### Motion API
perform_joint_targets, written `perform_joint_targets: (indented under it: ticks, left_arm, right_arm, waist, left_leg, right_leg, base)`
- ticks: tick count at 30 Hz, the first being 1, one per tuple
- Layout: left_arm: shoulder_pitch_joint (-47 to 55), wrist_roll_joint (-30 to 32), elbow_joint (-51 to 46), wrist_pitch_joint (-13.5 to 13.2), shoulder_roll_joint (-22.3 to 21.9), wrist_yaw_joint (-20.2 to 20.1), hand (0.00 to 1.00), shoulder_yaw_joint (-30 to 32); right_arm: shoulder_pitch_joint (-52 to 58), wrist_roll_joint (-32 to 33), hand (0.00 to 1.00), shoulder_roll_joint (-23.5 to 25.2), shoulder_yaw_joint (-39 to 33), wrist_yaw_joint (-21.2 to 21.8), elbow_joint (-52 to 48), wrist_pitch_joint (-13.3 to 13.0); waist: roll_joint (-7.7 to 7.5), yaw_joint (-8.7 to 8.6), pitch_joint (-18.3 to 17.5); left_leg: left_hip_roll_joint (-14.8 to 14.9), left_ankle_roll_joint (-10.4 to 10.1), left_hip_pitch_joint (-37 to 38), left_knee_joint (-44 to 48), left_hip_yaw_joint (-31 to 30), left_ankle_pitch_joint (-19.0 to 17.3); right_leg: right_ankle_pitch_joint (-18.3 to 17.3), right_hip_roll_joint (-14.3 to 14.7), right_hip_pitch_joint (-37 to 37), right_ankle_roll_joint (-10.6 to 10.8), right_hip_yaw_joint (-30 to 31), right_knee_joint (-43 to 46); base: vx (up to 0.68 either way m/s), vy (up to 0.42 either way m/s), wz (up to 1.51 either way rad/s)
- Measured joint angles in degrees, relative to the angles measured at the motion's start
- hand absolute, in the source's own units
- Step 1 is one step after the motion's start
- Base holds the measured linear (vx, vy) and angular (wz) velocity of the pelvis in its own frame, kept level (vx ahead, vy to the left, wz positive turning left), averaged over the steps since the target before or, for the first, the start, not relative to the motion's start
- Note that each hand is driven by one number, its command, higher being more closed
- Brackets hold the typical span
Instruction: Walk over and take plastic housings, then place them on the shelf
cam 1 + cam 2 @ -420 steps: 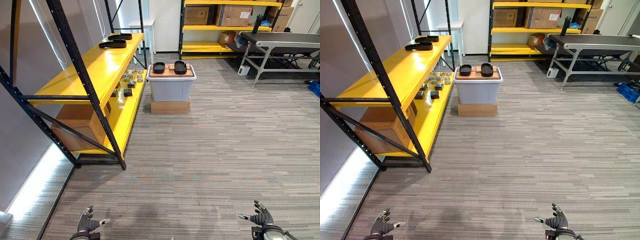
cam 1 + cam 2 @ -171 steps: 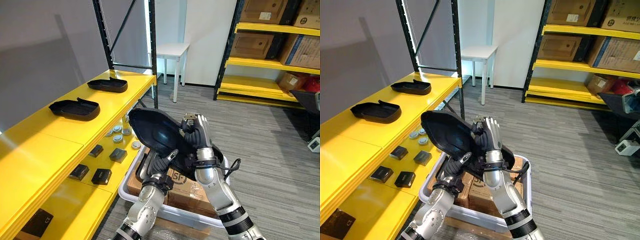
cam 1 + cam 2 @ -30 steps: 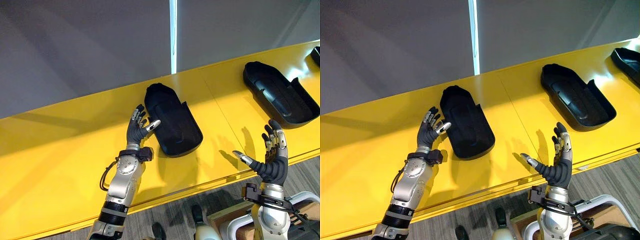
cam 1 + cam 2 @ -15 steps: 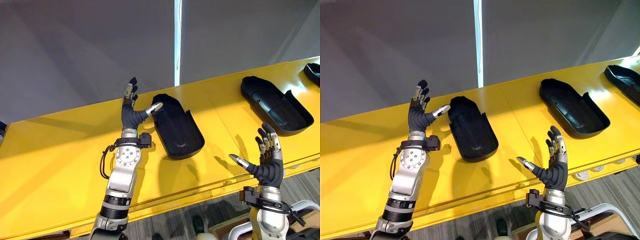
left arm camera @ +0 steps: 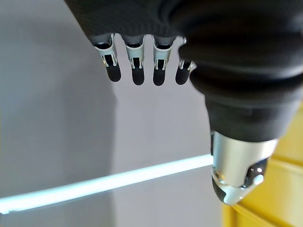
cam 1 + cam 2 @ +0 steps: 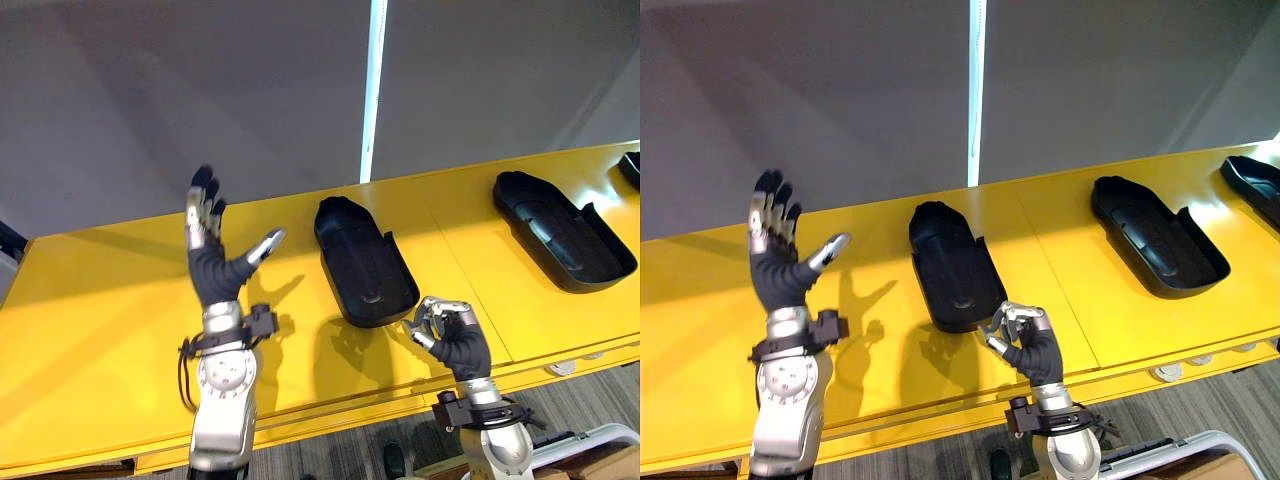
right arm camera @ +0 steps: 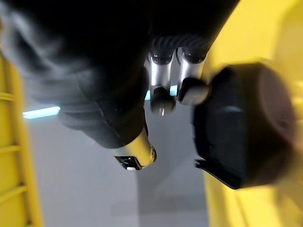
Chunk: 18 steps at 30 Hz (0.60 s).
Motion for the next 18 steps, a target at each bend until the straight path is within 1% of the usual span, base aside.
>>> perform_joint_targets:
  ticks: [1,3,4,7,9,12,15,18]
  left_arm:
    - [1.7,0.4,-0.5,-0.2,-0.2,0.2,0.0,0.1]
    - [6.2,0.9,-0.8,-1.8,-0.5,1.2,0.0,0.5]
    - [7.0,0.9,-0.8,-2.1,-0.7,1.3,0.0,0.6]
    - [10.8,0.6,-1.0,-4.0,-1.2,2.6,0.0,2.1]
    - [12.2,0.0,-1.2,-4.3,-1.3,2.9,0.0,2.8]
    - [13.4,-1.8,-1.8,-4.9,-1.3,3.2,0.0,2.9]
    - [13.4,-3.2,-1.8,-5.5,-1.4,3.3,0.0,3.1]
    - [13.5,-4.7,-2.1,-5.9,-1.4,3.3,0.0,3.9]
  right_arm:
    - [0.1,0.0,1.0,0.0,0.4,-0.1,0.7,-0.1]
    - [0.8,-0.2,1.0,-0.1,0.9,-1.0,3.0,-0.5]
    - [0.9,-0.3,1.0,-0.1,0.9,-1.2,3.6,-0.6]
    - [0.7,-2.5,1.0,-0.5,1.0,-3.1,6.6,-0.7]
    - [0.6,-2.5,1.0,-0.8,1.4,-4.1,7.7,-0.7]
    - [-1.6,-3.9,1.0,-1.0,2.3,-5.5,10.8,-0.9]
    - [-4.5,-5.2,1.0,-1.0,3.1,-7.6,13.1,-0.9]
    - [-7.4,-7.3,1.0,-0.9,3.1,-9.6,15.1,-1.2]
  waist:
    - [-0.1,0.2,-0.1]
    - [-0.45,1.29,-0.3]
    - [-0.47,1.54,-0.3]
    - [-0.55,1.75,-0.4]
    - [-0.74,2.41,-0.5]
    - [-1.14,2.44,-0.8]
    - [-1.46,2.89,-1.0]
    - [-1.49,2.94,-1.0]
  left_leg:
    - [0.0,0.0,0.0,-0.1,-0.2,0.0]
    - [-0.4,0.2,-0.2,-0.3,-1.2,0.1]
    - [-0.4,0.2,-0.3,-0.3,-1.5,0.2]
    - [-0.6,0.1,-0.9,-0.6,-3.2,0.7]
    - [-0.6,0.1,-0.9,-0.7,-3.4,0.7]
    - [-0.7,0.2,-1.3,-0.7,-4.4,0.8]
    - [-0.7,0.2,-1.6,-0.7,-5.1,0.9]
    - [-0.8,0.3,-2.1,-0.7,-6.2,1.2]
  right_leg:
    - [-0.1,-0.1,0.1,0.1,-0.1,0.0]
    - [-0.8,-0.5,0.3,0.2,-0.7,0.0]
    - [-0.9,-0.6,0.4,0.2,-1.1,0.0]
    - [-1.0,-0.9,0.5,0.2,-3.2,0.0]
    - [-1.0,-0.9,0.5,0.2,-3.3,0.0]
    - [-1.2,-1.0,0.7,0.2,-4.3,0.0]
    - [-1.3,-1.1,0.7,0.1,-5.1,0.0]
    - [-1.5,-1.2,0.7,0.2,-6.3,0.0]
  base:
    - [-0.02,0.003,0.19]
    - [-0.01,0.006,0.21]
    - [-0.02,0.005,0.27]
    - [-0.01,0.009,0.29]
    - [-0.01,0.013,0.09]
    - [-0.01,0.014,0.15]
    - [-0.02,0.01,0.12]
    - [-0.02,0.008,0.17]
